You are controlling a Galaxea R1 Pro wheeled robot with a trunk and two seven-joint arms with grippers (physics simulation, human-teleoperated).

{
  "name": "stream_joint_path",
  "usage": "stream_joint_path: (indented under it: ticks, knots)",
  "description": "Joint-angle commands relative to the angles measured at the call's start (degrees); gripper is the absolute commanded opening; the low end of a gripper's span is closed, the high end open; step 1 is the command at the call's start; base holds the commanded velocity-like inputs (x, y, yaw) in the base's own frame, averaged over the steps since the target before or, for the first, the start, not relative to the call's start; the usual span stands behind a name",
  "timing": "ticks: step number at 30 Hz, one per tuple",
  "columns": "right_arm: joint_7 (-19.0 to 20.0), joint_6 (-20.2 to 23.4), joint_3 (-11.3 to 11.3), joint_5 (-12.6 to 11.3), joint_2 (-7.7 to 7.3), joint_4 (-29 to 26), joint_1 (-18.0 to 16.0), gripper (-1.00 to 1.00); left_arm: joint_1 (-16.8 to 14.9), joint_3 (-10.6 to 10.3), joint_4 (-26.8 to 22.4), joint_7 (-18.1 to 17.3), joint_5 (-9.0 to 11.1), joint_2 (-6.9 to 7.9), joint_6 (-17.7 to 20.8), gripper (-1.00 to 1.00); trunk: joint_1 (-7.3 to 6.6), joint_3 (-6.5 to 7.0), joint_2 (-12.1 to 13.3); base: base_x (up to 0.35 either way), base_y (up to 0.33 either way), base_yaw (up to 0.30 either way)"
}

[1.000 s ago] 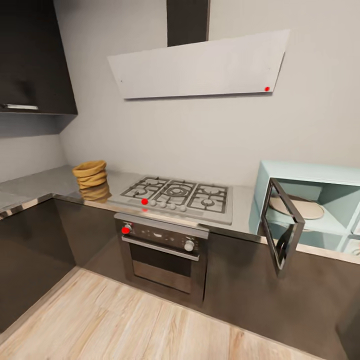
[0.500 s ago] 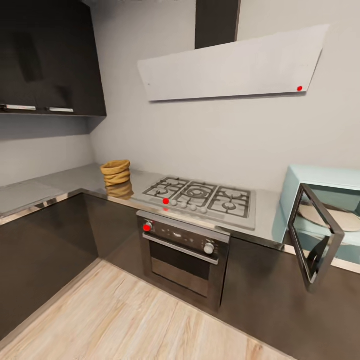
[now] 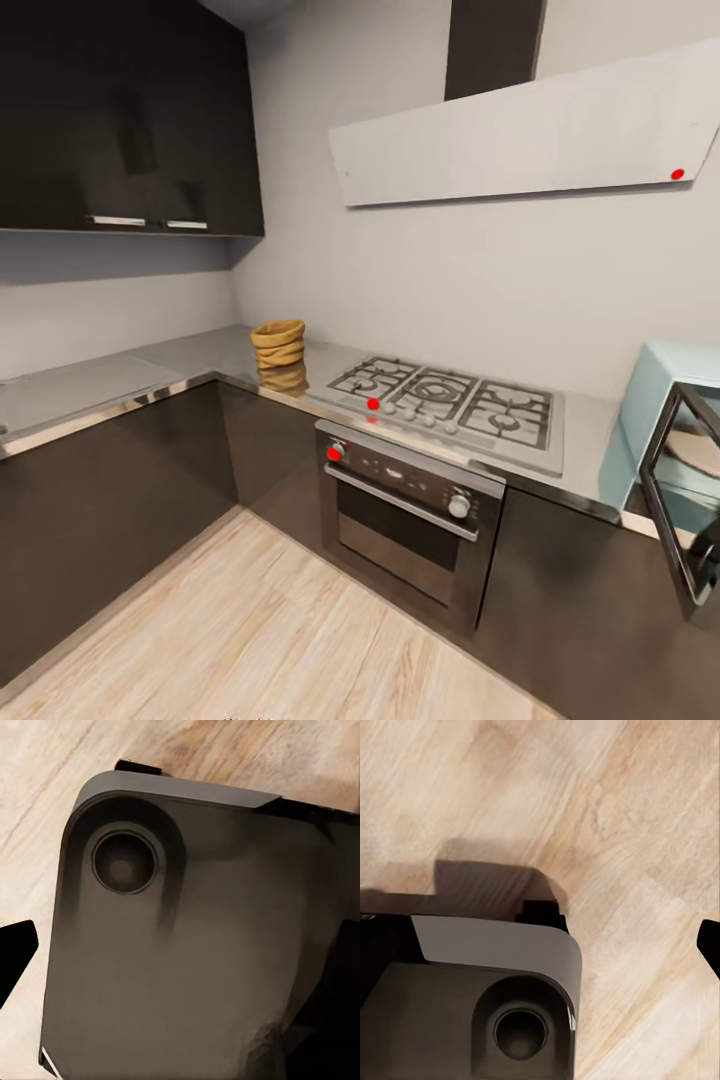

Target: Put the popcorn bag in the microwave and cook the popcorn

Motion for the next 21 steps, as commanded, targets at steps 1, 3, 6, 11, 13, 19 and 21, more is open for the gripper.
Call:
stream_joint_path:
  ticks: [1,3,6,11,13,19,21]
  knots:
    - [0.1,-0.4,-0.3,0.5,-0.03,0.2,-0.1,1.00,0.0,0.3,0.0,0.0,0.2,-0.02,-0.1,1.00,0.00,-0.02,0.0,0.000,0.000,0.270]
    - [0.1,-0.4,-0.3,0.5,-0.03,0.2,-0.1,1.00,0.0,0.3,0.0,0.0,0.2,-0.06,-0.1,1.00,0.00,0.04,0.0,0.000,0.000,0.270]
    - [0.2,-0.4,-0.3,0.5,-0.03,0.2,-0.1,1.00,0.0,0.3,0.0,0.0,0.2,-0.03,-0.1,1.00,0.00,0.13,0.0,0.000,0.000,0.270]
    - [0.2,-0.4,-0.3,0.5,-0.03,0.2,-0.1,1.00,0.0,0.3,0.0,0.0,0.2,-0.01,-0.1,1.00,0.00,0.28,0.0,0.000,0.000,0.270]
    - [0.2,-0.5,-0.3,0.6,-0.01,0.2,-0.1,1.00,0.0,0.3,0.0,0.0,0.2,-0.01,-0.1,1.00,0.00,0.34,0.0,0.000,0.000,0.270]
    - [0.2,-0.6,-0.3,0.6,0.07,0.2,-0.1,1.00,0.0,0.3,0.0,0.0,0.2,-0.02,-0.1,1.00,0.00,0.52,0.0,0.000,0.000,0.270]
    - [0.2,-0.4,-0.3,0.6,0.17,0.2,-0.1,1.00,0.0,0.3,0.0,0.0,0.2,-0.04,-0.1,1.00,0.00,0.58,0.0,0.000,0.000,0.270]
